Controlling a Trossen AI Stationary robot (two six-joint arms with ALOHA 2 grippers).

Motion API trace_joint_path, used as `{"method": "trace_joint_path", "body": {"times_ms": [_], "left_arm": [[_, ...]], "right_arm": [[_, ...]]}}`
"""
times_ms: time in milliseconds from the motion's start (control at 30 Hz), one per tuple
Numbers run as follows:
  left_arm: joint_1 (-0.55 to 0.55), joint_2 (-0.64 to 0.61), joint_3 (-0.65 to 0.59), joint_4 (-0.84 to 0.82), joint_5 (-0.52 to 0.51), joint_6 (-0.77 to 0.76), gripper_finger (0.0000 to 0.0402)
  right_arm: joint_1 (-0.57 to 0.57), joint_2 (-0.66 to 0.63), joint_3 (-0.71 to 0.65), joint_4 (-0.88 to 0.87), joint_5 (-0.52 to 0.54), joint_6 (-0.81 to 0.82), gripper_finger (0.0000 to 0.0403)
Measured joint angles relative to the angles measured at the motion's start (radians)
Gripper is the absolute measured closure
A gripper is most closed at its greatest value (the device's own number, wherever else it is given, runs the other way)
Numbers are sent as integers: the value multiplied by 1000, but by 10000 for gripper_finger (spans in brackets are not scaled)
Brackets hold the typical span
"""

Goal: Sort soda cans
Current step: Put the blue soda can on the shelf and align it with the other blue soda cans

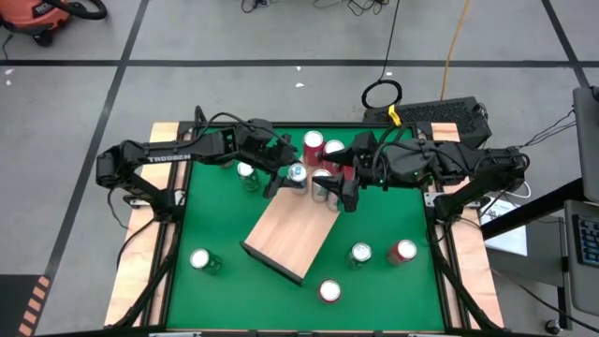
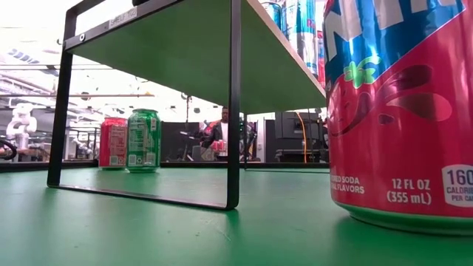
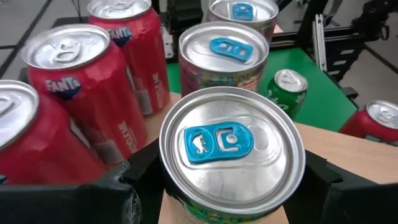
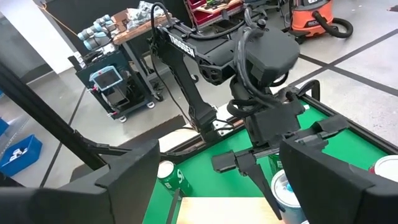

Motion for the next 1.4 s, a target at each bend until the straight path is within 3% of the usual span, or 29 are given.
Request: {"method": "trace_joint_path", "body": {"times_ms": [200,533,1000,1267,1400], "left_arm": [[0,3,2,-1,2,-22,157],[1,3,0,28,-8,-18,95],[1,-61,9,-22,-99,-18,91],[1,-159,10,-157,-194,-27,91],[1,-197,10,-304,-255,-25,91]], "right_arm": [[0,0,0,0,0,7,80],[0,0,0,0,-2,5,80],[0,0,0,0,-3,-15,80],[0,0,0,0,-3,-20,80],[0,0,0,0,-3,-20,80]]}}
